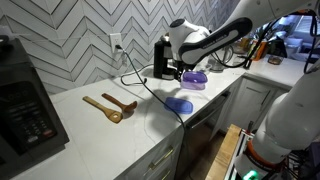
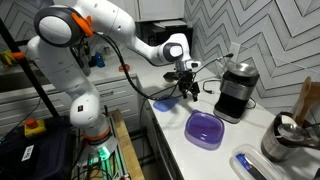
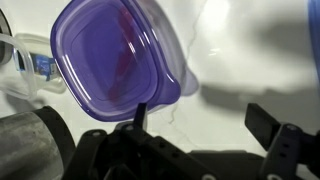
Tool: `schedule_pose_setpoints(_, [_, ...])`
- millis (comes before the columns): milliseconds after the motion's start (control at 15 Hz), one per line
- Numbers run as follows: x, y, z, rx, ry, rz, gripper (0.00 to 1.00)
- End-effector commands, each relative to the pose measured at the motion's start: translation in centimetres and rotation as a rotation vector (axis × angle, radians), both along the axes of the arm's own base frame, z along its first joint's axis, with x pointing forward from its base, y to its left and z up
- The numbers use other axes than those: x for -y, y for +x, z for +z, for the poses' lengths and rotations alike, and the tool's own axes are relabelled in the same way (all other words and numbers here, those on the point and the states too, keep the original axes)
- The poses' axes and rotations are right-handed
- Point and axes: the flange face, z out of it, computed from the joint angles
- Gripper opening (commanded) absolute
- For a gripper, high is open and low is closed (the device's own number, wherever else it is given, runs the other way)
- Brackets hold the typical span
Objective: Pick up the purple lid and put it on the kitchen counter, pick up the toothbrushes from the lunch box and put them in the rectangular lunch box to the right
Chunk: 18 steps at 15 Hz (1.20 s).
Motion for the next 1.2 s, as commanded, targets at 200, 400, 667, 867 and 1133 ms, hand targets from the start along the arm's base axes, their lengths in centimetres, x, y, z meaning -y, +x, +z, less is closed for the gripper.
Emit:
schedule_pose_setpoints(200, [0.9, -0.5, -3.1, -0.023, 0.0, -0.008, 1.0])
schedule_pose_setpoints(400, [1.9, -0.4, -3.7, -0.035, -0.009, -0.013, 1.0])
schedule_pose_setpoints(667, [2.9, -0.1, -4.6, -0.033, -0.034, -0.02, 1.0])
schedule_pose_setpoints(867, [3.6, 0.3, -5.3, -0.012, -0.033, -0.033, 1.0])
schedule_pose_setpoints(1133, [4.2, 1.1, -5.8, 0.029, -0.009, -0.032, 1.0])
